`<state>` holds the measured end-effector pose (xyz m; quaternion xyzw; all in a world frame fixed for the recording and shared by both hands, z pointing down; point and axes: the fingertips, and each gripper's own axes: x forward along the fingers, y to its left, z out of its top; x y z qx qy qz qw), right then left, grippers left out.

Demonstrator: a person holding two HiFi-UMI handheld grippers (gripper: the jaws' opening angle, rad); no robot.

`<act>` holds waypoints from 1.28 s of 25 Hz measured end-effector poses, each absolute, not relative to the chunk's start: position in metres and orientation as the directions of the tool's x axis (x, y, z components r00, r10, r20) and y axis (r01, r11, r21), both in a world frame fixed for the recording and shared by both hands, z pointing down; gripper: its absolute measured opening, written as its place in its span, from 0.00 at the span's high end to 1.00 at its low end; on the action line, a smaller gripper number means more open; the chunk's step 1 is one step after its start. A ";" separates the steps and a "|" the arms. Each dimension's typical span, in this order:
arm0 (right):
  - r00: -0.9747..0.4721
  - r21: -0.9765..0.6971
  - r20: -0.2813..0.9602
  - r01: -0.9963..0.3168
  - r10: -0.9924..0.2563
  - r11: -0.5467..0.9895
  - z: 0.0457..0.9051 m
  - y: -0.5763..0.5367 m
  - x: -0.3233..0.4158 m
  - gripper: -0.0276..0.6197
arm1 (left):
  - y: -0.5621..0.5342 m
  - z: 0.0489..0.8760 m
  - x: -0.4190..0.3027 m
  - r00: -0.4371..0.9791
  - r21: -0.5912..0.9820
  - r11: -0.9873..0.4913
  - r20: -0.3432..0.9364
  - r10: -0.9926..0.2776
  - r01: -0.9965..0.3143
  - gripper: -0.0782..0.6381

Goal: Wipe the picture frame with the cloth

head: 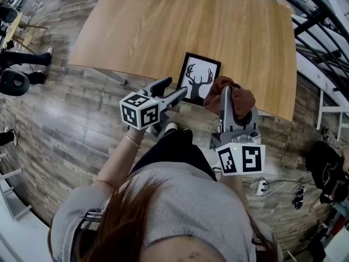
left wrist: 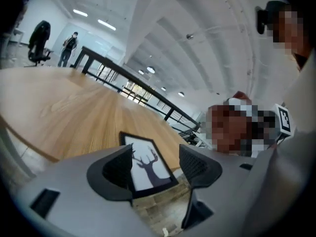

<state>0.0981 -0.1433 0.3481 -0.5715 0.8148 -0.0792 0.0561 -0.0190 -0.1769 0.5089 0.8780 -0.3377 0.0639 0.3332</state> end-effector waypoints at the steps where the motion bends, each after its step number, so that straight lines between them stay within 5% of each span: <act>1: -0.343 -0.197 0.007 -0.921 -0.939 0.335 0.352 -0.144 0.098 0.84 | -0.177 0.526 -0.022 0.761 0.561 -0.524 0.373 -0.531 -0.641 0.50; 8: -0.359 -0.214 0.048 -0.915 -0.932 0.341 0.372 -0.150 0.096 0.84 | -0.168 0.611 -0.023 0.790 0.675 -0.413 0.496 -0.359 -0.612 0.50; 26: -0.354 -0.207 0.113 -0.922 -0.928 0.326 0.398 -0.158 0.098 0.84 | -0.168 0.633 0.024 0.979 0.902 -0.387 0.201 -0.019 -0.193 0.51; 32: -0.350 -0.207 0.125 -0.924 -0.928 0.321 0.402 -0.157 0.099 0.84 | -0.169 0.622 0.027 0.996 0.942 -0.324 0.084 -0.023 -0.087 0.75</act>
